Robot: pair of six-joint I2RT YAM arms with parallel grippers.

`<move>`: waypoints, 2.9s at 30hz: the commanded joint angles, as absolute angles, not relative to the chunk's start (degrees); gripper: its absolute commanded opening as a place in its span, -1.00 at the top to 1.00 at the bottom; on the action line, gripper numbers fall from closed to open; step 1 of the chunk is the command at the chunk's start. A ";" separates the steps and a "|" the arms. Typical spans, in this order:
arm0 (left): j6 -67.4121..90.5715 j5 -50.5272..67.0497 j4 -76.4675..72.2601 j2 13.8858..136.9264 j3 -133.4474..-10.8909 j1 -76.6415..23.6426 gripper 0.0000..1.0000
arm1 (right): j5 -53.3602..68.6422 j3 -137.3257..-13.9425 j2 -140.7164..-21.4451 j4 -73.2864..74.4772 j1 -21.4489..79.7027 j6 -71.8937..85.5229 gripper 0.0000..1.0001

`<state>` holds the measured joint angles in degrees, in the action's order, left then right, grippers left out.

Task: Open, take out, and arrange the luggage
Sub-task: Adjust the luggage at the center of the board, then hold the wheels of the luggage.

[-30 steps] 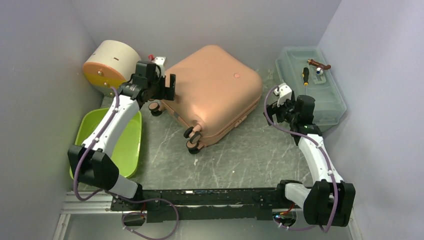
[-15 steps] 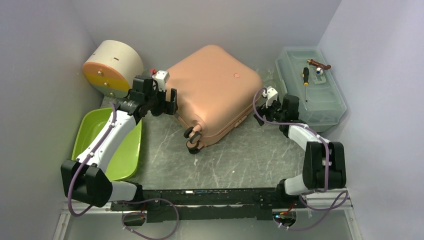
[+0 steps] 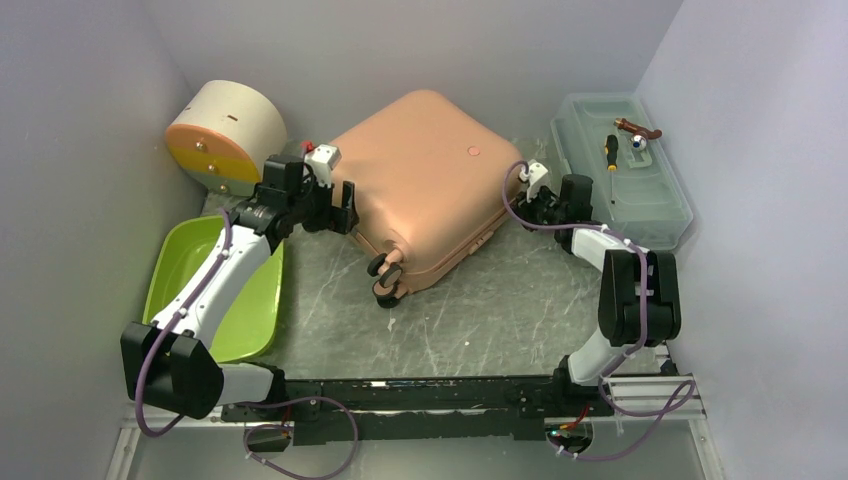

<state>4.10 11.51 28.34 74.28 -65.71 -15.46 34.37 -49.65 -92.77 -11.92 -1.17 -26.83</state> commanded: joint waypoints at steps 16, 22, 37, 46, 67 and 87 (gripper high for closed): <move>3.69 19.34 26.37 71.28 -64.77 -11.39 -0.99 | 21.86 -52.76 -92.17 -16.11 -3.88 -20.33 1.00; 3.74 20.39 26.58 71.40 -64.85 -10.90 -0.99 | 6.97 -57.81 -95.69 -13.86 -1.75 -19.47 1.00; -11.65 47.21 34.04 71.24 -75.07 -11.22 -0.99 | 5.09 -56.38 -93.99 -13.28 1.81 -20.80 1.00; -21.51 33.99 45.80 79.09 -82.55 -31.02 -0.99 | 8.76 -56.98 -92.29 -10.12 0.26 -19.55 0.63; -18.15 5.56 45.47 88.54 -82.49 -46.65 -0.75 | 22.70 -55.88 -89.22 -8.47 -9.58 -17.20 0.28; -23.83 12.37 48.18 74.21 -70.47 -35.38 1.00 | 41.11 -49.99 -87.07 -11.46 -9.49 -25.66 0.07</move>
